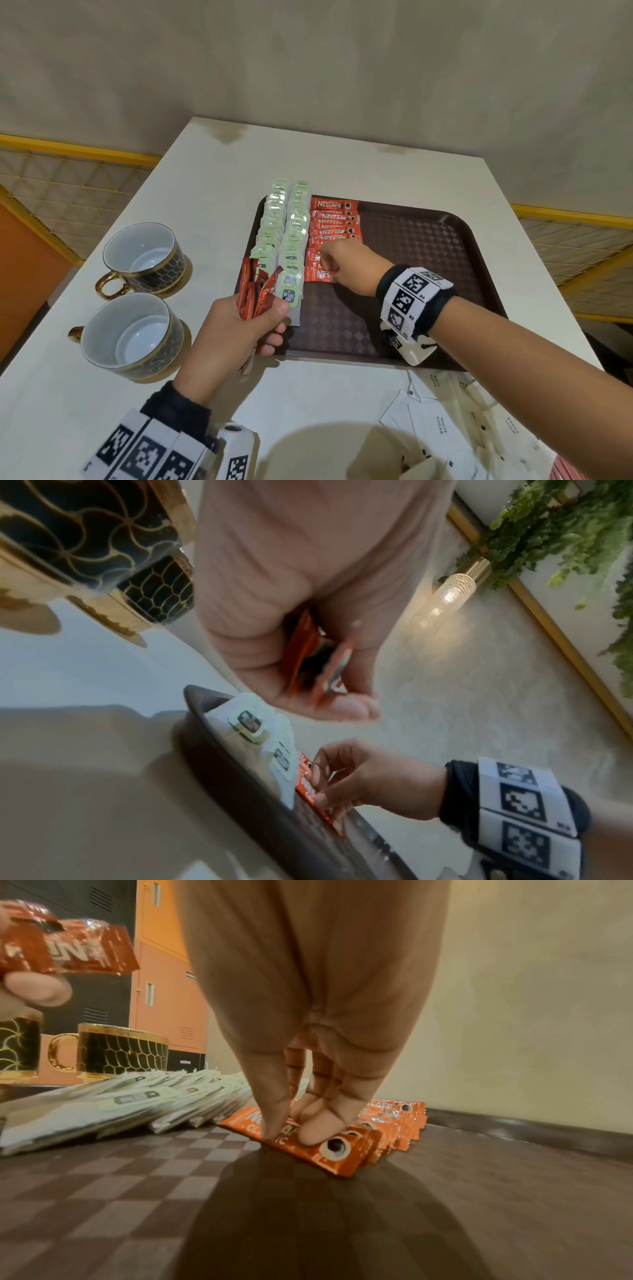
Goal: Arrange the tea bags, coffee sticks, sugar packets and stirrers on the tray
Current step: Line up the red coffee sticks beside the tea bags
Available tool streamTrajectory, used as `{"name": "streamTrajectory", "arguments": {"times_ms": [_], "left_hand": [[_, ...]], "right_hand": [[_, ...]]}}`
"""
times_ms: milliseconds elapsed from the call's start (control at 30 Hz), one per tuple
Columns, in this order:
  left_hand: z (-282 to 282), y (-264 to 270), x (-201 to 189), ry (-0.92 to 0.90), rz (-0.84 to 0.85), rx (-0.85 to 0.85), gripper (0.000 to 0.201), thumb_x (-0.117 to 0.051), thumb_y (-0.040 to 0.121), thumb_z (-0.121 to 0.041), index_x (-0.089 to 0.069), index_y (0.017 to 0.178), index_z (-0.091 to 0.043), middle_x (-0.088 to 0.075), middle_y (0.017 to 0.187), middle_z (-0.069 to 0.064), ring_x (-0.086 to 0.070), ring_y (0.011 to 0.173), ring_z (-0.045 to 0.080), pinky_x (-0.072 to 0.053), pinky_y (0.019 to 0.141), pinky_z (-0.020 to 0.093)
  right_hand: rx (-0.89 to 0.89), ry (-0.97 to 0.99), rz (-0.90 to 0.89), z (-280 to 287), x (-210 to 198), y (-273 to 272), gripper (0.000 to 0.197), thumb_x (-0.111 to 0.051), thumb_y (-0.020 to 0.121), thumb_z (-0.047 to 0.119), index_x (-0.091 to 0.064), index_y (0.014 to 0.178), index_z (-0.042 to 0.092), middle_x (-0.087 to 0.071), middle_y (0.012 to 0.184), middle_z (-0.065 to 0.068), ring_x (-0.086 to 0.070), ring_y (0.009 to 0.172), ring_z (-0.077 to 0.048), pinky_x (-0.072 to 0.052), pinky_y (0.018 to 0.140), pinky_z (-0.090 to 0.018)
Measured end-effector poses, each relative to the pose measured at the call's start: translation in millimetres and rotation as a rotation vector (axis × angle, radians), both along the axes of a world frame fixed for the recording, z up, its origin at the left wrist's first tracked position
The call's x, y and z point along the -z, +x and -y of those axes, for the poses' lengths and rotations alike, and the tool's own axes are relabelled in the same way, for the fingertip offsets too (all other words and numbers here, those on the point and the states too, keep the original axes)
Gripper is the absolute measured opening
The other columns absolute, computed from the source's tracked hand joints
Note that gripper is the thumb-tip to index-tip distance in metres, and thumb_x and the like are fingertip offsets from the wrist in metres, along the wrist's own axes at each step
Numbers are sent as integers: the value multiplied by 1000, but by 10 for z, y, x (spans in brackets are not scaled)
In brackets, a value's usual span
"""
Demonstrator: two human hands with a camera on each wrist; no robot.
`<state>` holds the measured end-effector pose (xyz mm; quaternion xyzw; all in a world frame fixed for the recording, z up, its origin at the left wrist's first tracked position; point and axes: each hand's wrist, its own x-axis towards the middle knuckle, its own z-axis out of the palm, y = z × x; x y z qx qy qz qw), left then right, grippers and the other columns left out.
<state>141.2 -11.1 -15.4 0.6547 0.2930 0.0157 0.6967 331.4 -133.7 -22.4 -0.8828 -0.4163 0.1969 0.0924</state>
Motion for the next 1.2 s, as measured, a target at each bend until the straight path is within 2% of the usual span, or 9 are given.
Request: {"name": "streamTrajectory", "arguments": {"times_ms": [100, 167, 333, 467, 600, 700, 833, 967, 1200], "left_hand": [[15, 43, -82, -31, -53, 77, 24, -62, 86, -40, -60, 84, -16, -52, 57, 1, -50, 48, 11, -43, 45, 21], [31, 74, -135, -168, -61, 145, 24, -58, 90, -39, -60, 99, -16, -46, 59, -3, -44, 52, 10, -40, 49, 21], [91, 113, -223, -275, -16, 263, 24, -56, 93, -10, -64, 115, -14, -59, 80, -2, -55, 73, 12, -48, 65, 22], [206, 126, -326, -409, 6, 310, 28, -52, 94, -4, -60, 121, -5, -72, 95, 7, -69, 77, 14, -55, 62, 22], [305, 128, -355, -441, 8, 377, 32, -51, 94, -5, -54, 126, -8, -71, 110, 16, -70, 101, 27, -58, 85, 33], [329, 121, -355, -417, 0, 418, 35, -56, 90, -8, -55, 125, -8, -72, 108, 17, -70, 100, 28, -58, 84, 33], [341, 111, -370, -362, 2, 466, 45, -64, 79, -15, -56, 122, -5, -73, 104, 17, -71, 96, 26, -59, 80, 32], [358, 98, -331, -319, -12, 422, 36, -61, 87, -13, -57, 121, -4, -74, 102, 16, -72, 96, 25, -60, 80, 33], [244, 94, -170, -255, -2, 115, 29, -57, 94, -14, -58, 122, -6, -75, 100, 13, -72, 95, 25, -57, 87, 39]], "right_hand": [[-3, 4, 24, 31, -66, -41, 9, -53, 92, 0, -61, 92, 5, -61, 92, -9, -54, 84, -20, -43, 73, -27], [45, 119, 31, 84, -178, -97, 13, -52, 97, 10, -63, 95, 5, -63, 92, -7, -56, 82, -19, -42, 70, -25], [212, 540, -322, 281, -532, -404, 16, -55, 98, 20, -64, 85, 18, -59, 74, 7, -54, 63, -3, -46, 62, -20], [204, 647, -614, 482, -568, -580, 11, -64, 91, 8, -68, 101, 6, -68, 87, -7, -67, 76, -16, -52, 63, -23], [274, 724, -625, 651, -538, -614, 13, -69, 87, 6, -68, 90, -6, -66, 79, -18, -59, 65, -22, -49, 55, -22], [347, 687, -656, 774, -547, -599, 21, -68, 88, 14, -66, 74, -1, -57, 60, -7, -48, 50, -12, -43, 48, -21], [406, 677, -776, 889, -554, -604, 29, -65, 91, 18, -63, 65, 5, -56, 55, -4, -46, 45, -9, -38, 43, -17], [466, 740, -775, 901, -530, -658, 27, -62, 93, 17, -65, 70, 3, -57, 57, -5, -47, 46, -10, -36, 41, -17], [822, 969, -771, 937, -560, -840, 8, -56, 95, 5, -62, 99, -1, -72, 83, -20, -66, 65, -17, -55, 54, -18]]}}
